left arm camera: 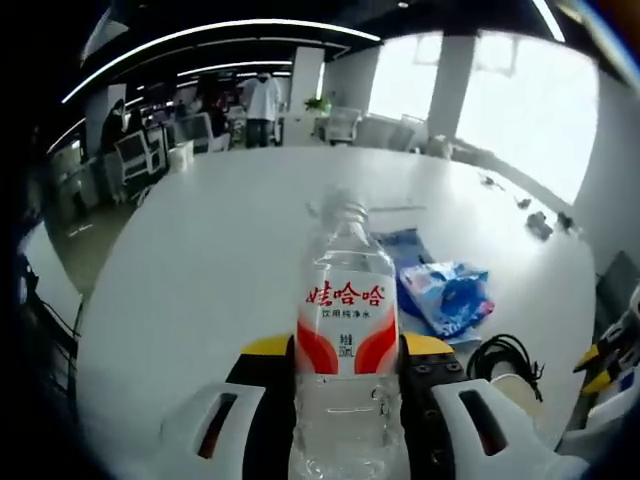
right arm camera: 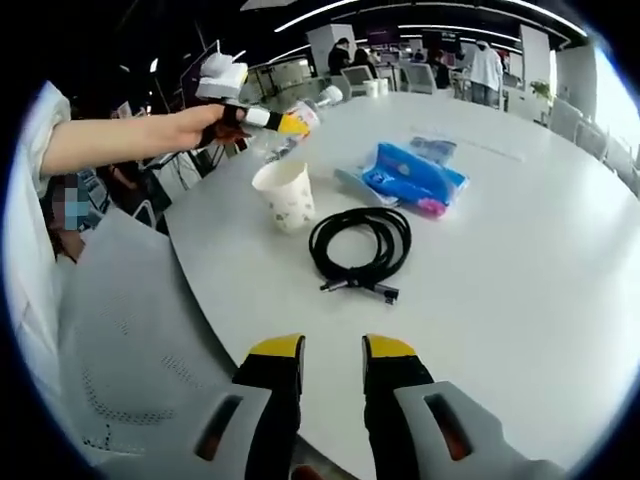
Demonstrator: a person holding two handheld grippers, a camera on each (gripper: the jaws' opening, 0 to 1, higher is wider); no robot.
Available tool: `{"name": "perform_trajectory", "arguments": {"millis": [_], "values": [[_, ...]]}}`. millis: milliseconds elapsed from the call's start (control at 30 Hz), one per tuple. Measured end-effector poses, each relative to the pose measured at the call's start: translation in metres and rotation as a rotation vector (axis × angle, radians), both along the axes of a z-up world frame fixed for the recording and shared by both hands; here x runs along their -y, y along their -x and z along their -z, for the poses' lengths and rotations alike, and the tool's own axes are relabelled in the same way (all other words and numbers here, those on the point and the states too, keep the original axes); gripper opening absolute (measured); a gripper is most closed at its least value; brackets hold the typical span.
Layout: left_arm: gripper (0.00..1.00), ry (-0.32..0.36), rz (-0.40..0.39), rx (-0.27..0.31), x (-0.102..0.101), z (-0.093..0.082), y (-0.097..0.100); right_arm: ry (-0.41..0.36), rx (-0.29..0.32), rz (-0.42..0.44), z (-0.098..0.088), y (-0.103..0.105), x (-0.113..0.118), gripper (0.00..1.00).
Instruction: Arrange the tabletop items into an orderly group along one side of the table until the central work area is clear of visible clutter.
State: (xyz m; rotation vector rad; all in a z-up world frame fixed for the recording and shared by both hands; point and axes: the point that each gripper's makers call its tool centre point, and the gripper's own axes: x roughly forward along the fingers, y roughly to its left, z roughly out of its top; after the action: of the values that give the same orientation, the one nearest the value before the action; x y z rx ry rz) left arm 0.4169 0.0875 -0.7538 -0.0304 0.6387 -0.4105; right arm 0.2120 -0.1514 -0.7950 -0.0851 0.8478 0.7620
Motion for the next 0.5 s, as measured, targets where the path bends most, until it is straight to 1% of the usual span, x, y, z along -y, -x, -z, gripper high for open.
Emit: {"name": "perform_trajectory", "arguments": {"millis": [67, 133, 200, 267, 333, 400, 500], "values": [[0.36, 0.002, -0.001, 0.023, -0.001, -0.007, 0.001, -0.028, 0.006, 0.019, -0.004, -0.005, -0.003, 0.22], [0.36, -0.013, 0.01, 0.062, -0.003, -0.013, 0.002, -0.049, 0.014, 0.029, -0.008, -0.009, -0.007, 0.22], [0.36, 0.007, 0.006, 0.086, -0.004, -0.018, 0.004, -0.061, 0.012, 0.036, -0.01, -0.011, -0.01, 0.23], [0.36, 0.024, -0.007, 0.089, -0.007, -0.021, 0.006, -0.066, 0.019, 0.04, -0.013, -0.014, -0.012, 0.24], [0.36, 0.024, -0.007, 0.101, -0.008, -0.025, 0.007, -0.076, 0.027, 0.043, -0.016, -0.016, -0.014, 0.24], [0.36, 0.023, 0.0, 0.109, -0.008, -0.027, 0.009, -0.116, 0.032, 0.053, -0.022, -0.019, -0.018, 0.24], [0.36, 0.033, 0.007, 0.131, -0.01, -0.031, 0.012, -0.144, 0.036, 0.071, -0.027, -0.024, -0.021, 0.25]]}}
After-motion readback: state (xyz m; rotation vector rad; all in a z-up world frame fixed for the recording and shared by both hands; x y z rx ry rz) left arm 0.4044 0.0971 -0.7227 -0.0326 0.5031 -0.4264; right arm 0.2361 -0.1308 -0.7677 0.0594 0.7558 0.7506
